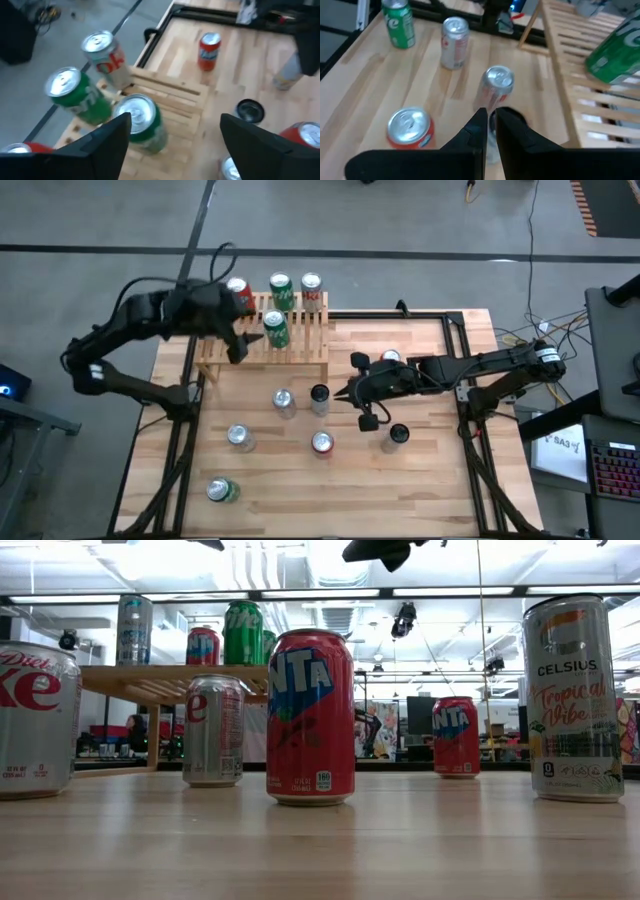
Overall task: Place canned beverage on shelf
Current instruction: Put the right green soda can on the shelf aligned with the other green soda can
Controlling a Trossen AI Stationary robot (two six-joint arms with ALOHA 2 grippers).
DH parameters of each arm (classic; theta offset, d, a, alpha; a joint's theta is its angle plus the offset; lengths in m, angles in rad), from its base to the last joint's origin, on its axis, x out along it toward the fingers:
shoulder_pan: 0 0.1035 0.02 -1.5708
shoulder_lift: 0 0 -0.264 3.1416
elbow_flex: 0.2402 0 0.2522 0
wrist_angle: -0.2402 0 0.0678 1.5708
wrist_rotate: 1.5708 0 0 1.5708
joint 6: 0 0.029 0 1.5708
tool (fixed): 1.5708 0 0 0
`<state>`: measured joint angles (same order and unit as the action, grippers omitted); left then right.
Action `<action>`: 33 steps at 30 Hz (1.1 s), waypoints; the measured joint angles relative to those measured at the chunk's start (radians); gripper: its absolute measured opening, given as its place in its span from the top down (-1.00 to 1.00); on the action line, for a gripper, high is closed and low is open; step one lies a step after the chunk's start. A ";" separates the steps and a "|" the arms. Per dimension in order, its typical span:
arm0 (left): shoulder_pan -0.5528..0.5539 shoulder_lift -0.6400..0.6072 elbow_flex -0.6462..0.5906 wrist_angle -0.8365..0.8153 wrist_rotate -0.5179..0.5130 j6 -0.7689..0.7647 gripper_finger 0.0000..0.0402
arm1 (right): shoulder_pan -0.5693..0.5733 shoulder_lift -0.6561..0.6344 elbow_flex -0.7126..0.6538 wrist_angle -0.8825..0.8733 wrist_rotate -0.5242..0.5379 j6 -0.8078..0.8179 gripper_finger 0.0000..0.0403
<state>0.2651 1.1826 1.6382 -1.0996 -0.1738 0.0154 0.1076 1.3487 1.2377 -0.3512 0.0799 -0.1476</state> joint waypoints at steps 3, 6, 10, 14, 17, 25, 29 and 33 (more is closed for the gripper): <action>-0.042 -0.090 -0.155 0.131 0.000 -0.009 -0.32 | -0.020 0.000 0.000 0.028 0.000 -0.012 0.87; -0.070 -0.168 -0.311 0.260 0.000 -0.005 -0.21 | -0.044 0.000 0.000 0.063 0.000 -0.024 0.87; -0.075 -0.253 -0.502 0.409 -0.022 -0.001 -0.06 | -0.076 0.002 -0.004 0.123 0.000 -0.029 0.87; -0.075 -0.308 -0.659 0.534 -0.051 -0.002 0.10 | -0.105 0.015 -0.005 0.171 0.000 -0.041 0.87; -0.075 -0.342 -0.749 0.617 -0.052 0.005 0.23 | -0.127 0.032 -0.006 0.212 -0.001 -0.052 0.87; -0.075 -0.421 -0.912 0.810 -0.056 0.077 0.70 | -0.203 0.098 -0.006 0.352 -0.010 -0.096 0.87; -0.074 -0.447 -0.996 0.936 -0.056 0.146 0.95 | -0.248 0.128 -0.005 0.437 -0.010 -0.129 0.87; -0.074 -0.455 -1.070 1.050 -0.056 0.212 0.96 | -0.293 0.146 -0.005 0.508 -0.009 -0.164 0.87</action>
<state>0.1913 0.7277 0.5681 -0.0500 -0.2298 0.2271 -0.1852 1.4951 1.2331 0.1565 0.0708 -0.3115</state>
